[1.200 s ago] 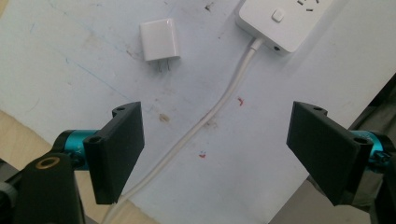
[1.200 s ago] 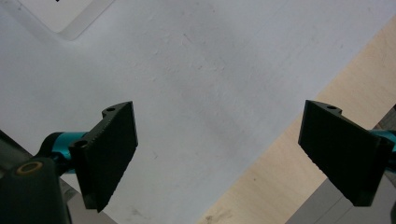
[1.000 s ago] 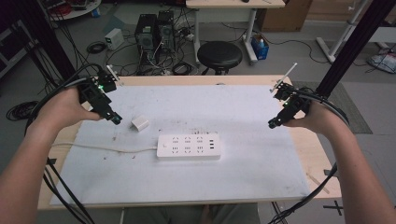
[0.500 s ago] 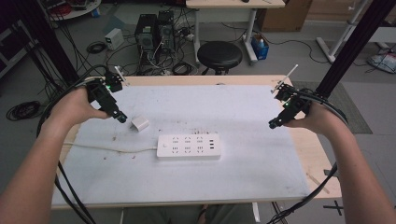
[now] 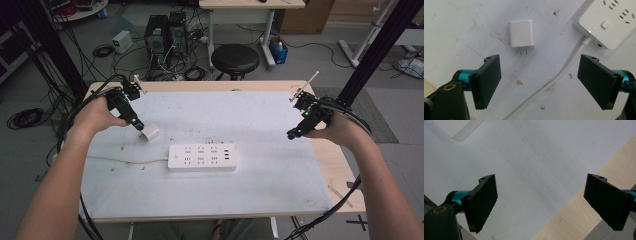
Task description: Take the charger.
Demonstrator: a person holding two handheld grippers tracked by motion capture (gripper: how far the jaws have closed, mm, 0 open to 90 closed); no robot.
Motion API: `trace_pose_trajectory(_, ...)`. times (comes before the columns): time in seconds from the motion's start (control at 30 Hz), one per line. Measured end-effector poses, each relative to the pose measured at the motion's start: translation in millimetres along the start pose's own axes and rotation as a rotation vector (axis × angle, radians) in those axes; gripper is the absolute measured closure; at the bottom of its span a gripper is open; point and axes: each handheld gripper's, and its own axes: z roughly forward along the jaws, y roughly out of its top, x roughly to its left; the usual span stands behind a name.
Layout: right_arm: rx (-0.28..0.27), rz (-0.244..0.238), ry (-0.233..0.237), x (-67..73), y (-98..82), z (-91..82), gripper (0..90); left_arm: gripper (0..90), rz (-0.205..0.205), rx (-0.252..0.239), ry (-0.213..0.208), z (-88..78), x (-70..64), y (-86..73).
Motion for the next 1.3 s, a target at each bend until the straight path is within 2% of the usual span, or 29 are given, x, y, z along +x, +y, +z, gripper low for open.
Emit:
trace_pose_trajectory(0.1,-0.006,-0.001,0.006,-1.8,-0.8,1.1,11.2,19.1,-0.018,0.009,-0.014,13.0,3.4,4.5)
trace_pose_trajectory(0.13,-0.004,-0.006,0.001,-2.9,-1.2,1.0,11.2,19.1,-0.027,0.023,-0.017,22.3,5.9,7.7)
trace_pose_trajectory(0.17,-0.007,-0.002,0.002,-3.1,-1.5,1.1,11.2,19.1,-0.027,0.023,-0.017,22.3,5.9,7.7)
trace_pose_trajectory(0.5,-0.008,-0.001,0.008,-4.1,-5.8,3.0,11.2,19.1,-0.038,0.084,-0.036,64.6,16.3,18.8)
trace_pose_trajectory(0.57,-0.005,-0.012,0.006,-4.5,-6.3,3.5,11.2,19.1,-0.037,0.097,-0.043,74.3,20.1,18.9)
trace_pose_trajectory(0.83,-0.002,-0.012,0.007,-4.6,-6.0,5.4,11.2,19.2,-0.05,0.122,-0.048,92.0,24.7,18.7)
trace_pose_trajectory(0.87,-0.003,-0.006,0.007,-4.7,-5.7,6.5,11.2,19.2,-0.053,0.136,-0.05,101.0,23.2,20.3)
trace_pose_trajectory(0.97,-0.002,-0.005,0.011,-4.6,-5.9,7.5,11.2,19.5,-0.049,0.141,-0.052,103.1,23.0,20.8)
trace_pose_trajectory(1.0,-0.002,-0.005,0.011,-4.6,-5.9,7.5,11.2,19.5,-0.039,0.154,-0.05,108.8,22.3,22.7)
trace_pose_trajectory(1.3,0.005,0.006,0.015,-5.1,-8.5,10.7,11.2,19.9,-0.058,0.18,-0.039,121.0,25.4,23.4)
